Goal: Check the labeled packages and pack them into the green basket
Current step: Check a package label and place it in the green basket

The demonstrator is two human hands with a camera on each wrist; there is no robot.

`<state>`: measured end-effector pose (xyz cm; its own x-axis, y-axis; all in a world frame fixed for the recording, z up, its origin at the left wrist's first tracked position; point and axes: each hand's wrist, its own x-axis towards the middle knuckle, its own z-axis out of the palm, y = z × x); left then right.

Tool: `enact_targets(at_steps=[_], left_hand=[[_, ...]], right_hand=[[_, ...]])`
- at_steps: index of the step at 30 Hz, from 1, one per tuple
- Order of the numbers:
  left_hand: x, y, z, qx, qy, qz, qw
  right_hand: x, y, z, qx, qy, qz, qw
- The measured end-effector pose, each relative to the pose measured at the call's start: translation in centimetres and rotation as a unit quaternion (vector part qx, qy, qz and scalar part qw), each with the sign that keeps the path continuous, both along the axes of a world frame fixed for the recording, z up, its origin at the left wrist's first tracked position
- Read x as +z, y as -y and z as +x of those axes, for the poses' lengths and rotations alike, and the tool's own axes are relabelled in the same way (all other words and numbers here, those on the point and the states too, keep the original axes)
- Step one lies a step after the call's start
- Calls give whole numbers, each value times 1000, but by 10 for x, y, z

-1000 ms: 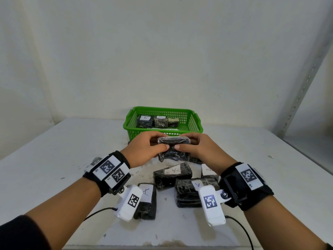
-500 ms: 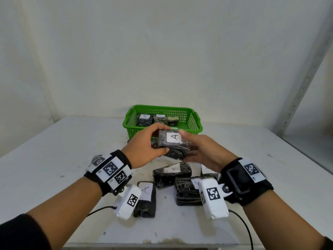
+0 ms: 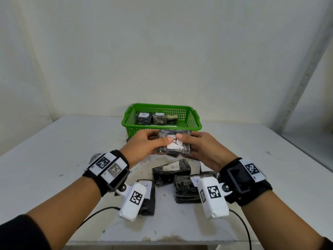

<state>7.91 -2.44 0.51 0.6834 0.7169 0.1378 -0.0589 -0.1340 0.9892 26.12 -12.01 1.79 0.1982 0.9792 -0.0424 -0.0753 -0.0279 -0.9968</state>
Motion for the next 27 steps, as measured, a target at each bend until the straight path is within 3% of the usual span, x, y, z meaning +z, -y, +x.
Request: enact_targets(at_steps=[6, 17, 27], left_hand=[[1, 3, 2, -28, 8, -16, 999], [8, 0, 3, -14, 22, -48, 999], [7, -2, 0, -17, -10, -10, 1000]], right_hand=[[0, 0, 0, -15, 8, 35, 999], [4, 2, 6, -2, 31, 16, 999], [1, 2, 1, -5, 57, 41, 998]])
